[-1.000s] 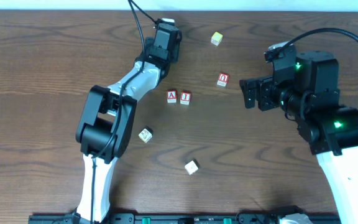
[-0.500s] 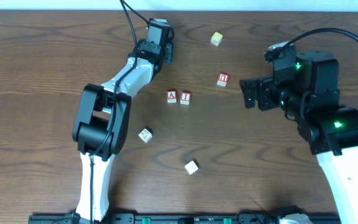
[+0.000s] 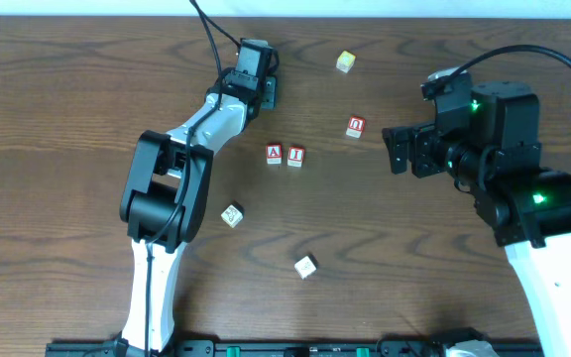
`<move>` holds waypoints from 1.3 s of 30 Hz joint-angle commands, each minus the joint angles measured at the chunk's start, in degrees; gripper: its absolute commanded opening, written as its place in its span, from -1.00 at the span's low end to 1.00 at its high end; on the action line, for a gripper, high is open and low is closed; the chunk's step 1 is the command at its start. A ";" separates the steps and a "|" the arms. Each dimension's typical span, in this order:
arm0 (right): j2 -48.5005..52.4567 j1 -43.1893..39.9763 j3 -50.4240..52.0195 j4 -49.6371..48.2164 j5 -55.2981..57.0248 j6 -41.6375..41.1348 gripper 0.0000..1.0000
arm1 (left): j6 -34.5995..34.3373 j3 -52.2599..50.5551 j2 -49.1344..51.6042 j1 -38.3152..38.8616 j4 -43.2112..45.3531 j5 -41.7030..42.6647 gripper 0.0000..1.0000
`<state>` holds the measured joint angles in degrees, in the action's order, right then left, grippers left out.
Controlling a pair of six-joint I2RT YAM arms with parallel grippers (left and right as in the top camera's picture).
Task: Spell out Ai2
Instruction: 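Grasp the blue '2' block with the left gripper and lift it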
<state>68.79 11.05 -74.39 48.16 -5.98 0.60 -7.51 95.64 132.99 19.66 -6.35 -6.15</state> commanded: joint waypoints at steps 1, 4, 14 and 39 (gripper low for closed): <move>0.11 -0.26 0.22 0.07 0.15 -0.76 0.98 | -0.92 1.01 1.75 -0.15 0.48 -0.17 0.27; 0.11 -0.26 0.22 0.04 0.15 -0.74 0.99 | -1.60 1.01 1.75 -0.15 1.07 -0.20 0.13; 0.11 -0.26 0.22 0.35 0.15 -0.72 0.98 | -3.28 1.01 2.67 -0.15 1.79 -0.17 -0.07; -1.57 -4.96 -4.59 1.33 2.08 0.35 0.99 | -3.39 6.14 -1.20 2.95 -8.26 1.95 -0.80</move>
<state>68.73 7.51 -75.64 49.06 -4.45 0.64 -10.68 99.74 134.52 20.95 -13.26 -4.64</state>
